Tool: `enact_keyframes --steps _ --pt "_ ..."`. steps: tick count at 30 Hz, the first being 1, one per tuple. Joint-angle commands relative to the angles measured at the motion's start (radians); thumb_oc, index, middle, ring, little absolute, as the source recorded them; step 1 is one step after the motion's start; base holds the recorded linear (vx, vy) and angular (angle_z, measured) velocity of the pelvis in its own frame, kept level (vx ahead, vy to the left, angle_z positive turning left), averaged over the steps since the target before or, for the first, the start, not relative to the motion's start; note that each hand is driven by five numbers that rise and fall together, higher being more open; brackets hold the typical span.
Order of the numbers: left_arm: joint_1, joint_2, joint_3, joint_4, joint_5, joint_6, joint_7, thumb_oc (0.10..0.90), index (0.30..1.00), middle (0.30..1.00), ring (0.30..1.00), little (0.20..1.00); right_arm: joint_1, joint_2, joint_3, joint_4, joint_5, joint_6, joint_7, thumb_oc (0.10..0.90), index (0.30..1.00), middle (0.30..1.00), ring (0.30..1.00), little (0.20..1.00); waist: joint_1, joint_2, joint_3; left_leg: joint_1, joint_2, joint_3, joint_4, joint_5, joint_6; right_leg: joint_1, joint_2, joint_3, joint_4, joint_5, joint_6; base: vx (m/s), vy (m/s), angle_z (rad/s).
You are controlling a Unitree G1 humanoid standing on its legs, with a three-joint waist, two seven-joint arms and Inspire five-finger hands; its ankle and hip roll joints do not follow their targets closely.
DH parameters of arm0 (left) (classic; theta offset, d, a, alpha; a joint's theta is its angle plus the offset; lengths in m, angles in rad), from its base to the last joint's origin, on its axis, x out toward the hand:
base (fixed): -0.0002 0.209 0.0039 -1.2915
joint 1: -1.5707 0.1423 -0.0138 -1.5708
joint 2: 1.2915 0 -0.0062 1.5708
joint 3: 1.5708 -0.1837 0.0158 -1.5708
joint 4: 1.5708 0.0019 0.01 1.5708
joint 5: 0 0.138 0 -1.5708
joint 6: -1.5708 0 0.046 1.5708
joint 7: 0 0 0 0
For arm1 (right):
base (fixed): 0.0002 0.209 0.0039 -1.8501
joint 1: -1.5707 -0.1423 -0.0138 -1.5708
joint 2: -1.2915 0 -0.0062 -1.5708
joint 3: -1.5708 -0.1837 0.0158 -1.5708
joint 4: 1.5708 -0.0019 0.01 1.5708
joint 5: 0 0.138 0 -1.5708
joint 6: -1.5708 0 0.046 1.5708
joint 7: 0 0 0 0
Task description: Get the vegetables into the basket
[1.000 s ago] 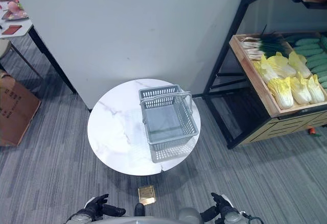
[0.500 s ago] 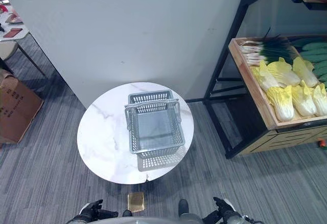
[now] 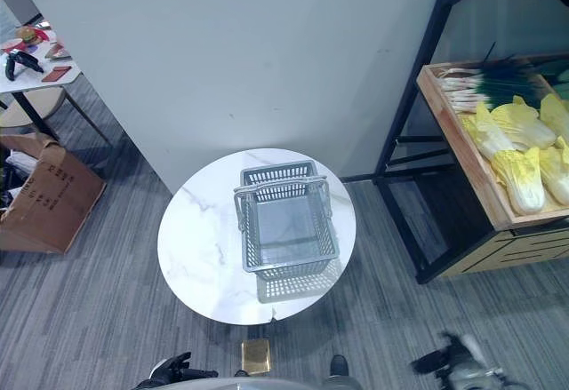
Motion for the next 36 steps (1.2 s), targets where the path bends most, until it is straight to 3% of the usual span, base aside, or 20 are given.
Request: enact_keyframes --steps 1,2,4,5,8,10,11,12,13,16,20,29,36 --pt "-0.009 0.057 0.019 0.043 -0.011 -0.010 0.028 0.900 1.000 1.000 1.000 1.000 -0.113 -0.084 -0.018 -0.305 -0.151 -0.051 -0.165 0.900 1.000 1.000 1.000 1.000 0.010 -0.086 -0.005 0.029 0.004 -0.034 0.005 -0.012 -0.002 0.007 -0.049 0.032 0.005 0.035 0.057 0.01 0.050 -0.07" --pt "-0.009 0.056 0.017 0.043 -0.011 -0.010 0.028 0.900 1.000 1.000 1.000 1.000 -0.106 -0.084 -0.024 -0.314 -0.154 -0.046 -0.164 0.900 1.000 1.000 1.000 1.000 0.012 -0.085 -0.005 0.030 0.004 -0.034 0.005 -0.013 -0.002 0.009 -0.048 0.032 0.005 0.035 0.057 0.01 0.025 -0.08" --pt "-0.005 0.065 0.048 0.029 -0.008 -0.010 0.033 0.900 1.000 1.000 1.000 1.000 -0.108 -0.167 -0.061 -0.606 -0.276 -0.058 -0.194 0.900 1.000 1.000 1.000 1.000 0.016 -0.090 -0.007 0.033 0.002 -0.036 0.005 -0.018 0.002 0.010 -0.052 0.033 0.005 0.032 0.059 0.01 0.018 -0.10" --pt "-0.005 0.065 0.049 0.029 -0.007 -0.010 0.033 0.900 1.000 1.000 1.000 1.000 -0.105 -0.167 -0.063 -0.610 -0.278 -0.055 -0.193 0.900 1.000 1.000 1.000 1.000 0.016 -0.089 -0.007 0.033 0.002 -0.036 0.005 -0.019 0.002 0.011 -0.052 0.033 0.005 0.032 0.059 0.00 0.000 0.00" --pt "-0.006 0.074 0.056 0.038 0.011 -0.007 0.028 0.900 1.000 1.000 1.000 1.000 -0.183 -0.221 -0.007 -0.742 -0.340 -0.094 -0.165 0.900 1.000 1.000 1.000 1.000 0.028 -0.095 -0.012 0.035 0.003 -0.040 0.005 -0.020 0.001 0.015 -0.053 0.030 0.005 0.029 0.058 0.02 -0.002 0.06" --pt "-0.009 0.079 0.044 0.039 0.023 -0.007 0.020 0.900 1.000 1.000 1.000 1.000 -0.272 -0.245 0.095 -0.800 -0.345 -0.126 -0.114 0.900 1.000 1.000 1.000 1.000 0.042 -0.101 -0.014 0.034 0.005 -0.042 0.005 -0.018 -0.001 0.019 -0.052 0.026 0.005 0.027 0.056 0.01 -0.007 0.05" --pt "-0.008 0.081 0.035 0.037 0.027 -0.008 0.015 0.900 1.000 1.000 1.000 1.000 -0.320 -0.256 0.152 -0.794 -0.358 -0.135 -0.097 0.900 1.000 1.000 1.000 1.000 0.048 -0.102 -0.014 0.034 0.006 -0.042 0.005 -0.018 -0.002 0.020 -0.052 0.022 0.005 0.027 0.056 0.01 -0.021 0.05" --pt "-0.003 0.083 -0.002 0.024 0.028 -0.015 0.005 0.900 1.000 1.000 1.000 1.000 -0.470 -0.255 0.314 -0.761 -0.375 -0.146 -0.043 0.900 1.000 1.000 1.000 1.000 0.070 -0.108 -0.013 0.032 0.010 -0.047 0.005 -0.014 -0.006 0.024 -0.050 0.016 0.005 0.023 0.054 0.00 -0.031 0.04" --pt "-0.002 0.085 -0.017 0.018 0.013 -0.018 0.003 0.900 1.000 1.000 1.000 1.000 -0.557 -0.236 0.407 -0.723 -0.378 -0.144 -0.013 0.900 1.000 1.000 1.000 1.000 0.081 -0.113 -0.011 0.029 0.012 -0.050 0.005 -0.011 -0.009 0.024 -0.048 0.013 0.005 0.022 0.053 0.01 -0.036 0.14" --pt "0.000 0.071 -0.070 0.001 0.004 -0.026 0.004 0.900 1.000 1.000 1.000 1.000 -0.729 -0.177 0.569 -0.607 -0.343 -0.145 0.031 0.900 1.000 1.000 1.000 1.000 0.095 -0.119 -0.001 0.019 0.017 -0.062 0.005 -0.003 -0.014 0.025 -0.045 0.003 0.005 0.021 0.050 0.00 -0.028 0.17" --pt "-0.003 0.070 -0.101 -0.002 -0.004 -0.033 0.004 0.900 1.000 1.000 1.000 1.000 -0.822 -0.119 0.641 -0.485 -0.307 -0.137 0.057 0.900 1.000 1.000 1.000 1.000 0.106 -0.121 0.007 0.008 0.020 -0.069 0.005 0.004 -0.017 0.021 -0.043 -0.003 0.005 0.021 0.048 -0.01 -0.015 0.13" --pt "-0.037 0.074 -0.148 -0.002 -0.029 -0.040 0.017 0.900 1.000 1.000 1.000 1.000 -0.934 0.006 0.653 -0.204 -0.237 -0.099 0.042 0.900 1.000 1.000 1.000 1.000 0.138 -0.121 0.033 -0.038 0.019 -0.104 0.005 0.025 -0.019 0.000 -0.043 -0.028 0.005 0.024 0.045 -0.01 -0.006 0.03" --pt "-0.066 0.087 -0.155 -0.020 -0.063 -0.048 0.037 0.900 1.000 1.000 1.000 1.000 -0.970 0.055 0.653 -0.147 -0.215 -0.087 0.021 0.900 1.000 1.000 1.000 1.000 0.151 -0.119 0.060 -0.083 0.021 -0.121 0.005 0.041 -0.021 -0.031 -0.039 -0.040 0.005 0.028 0.042 -0.02 -0.008 0.08"
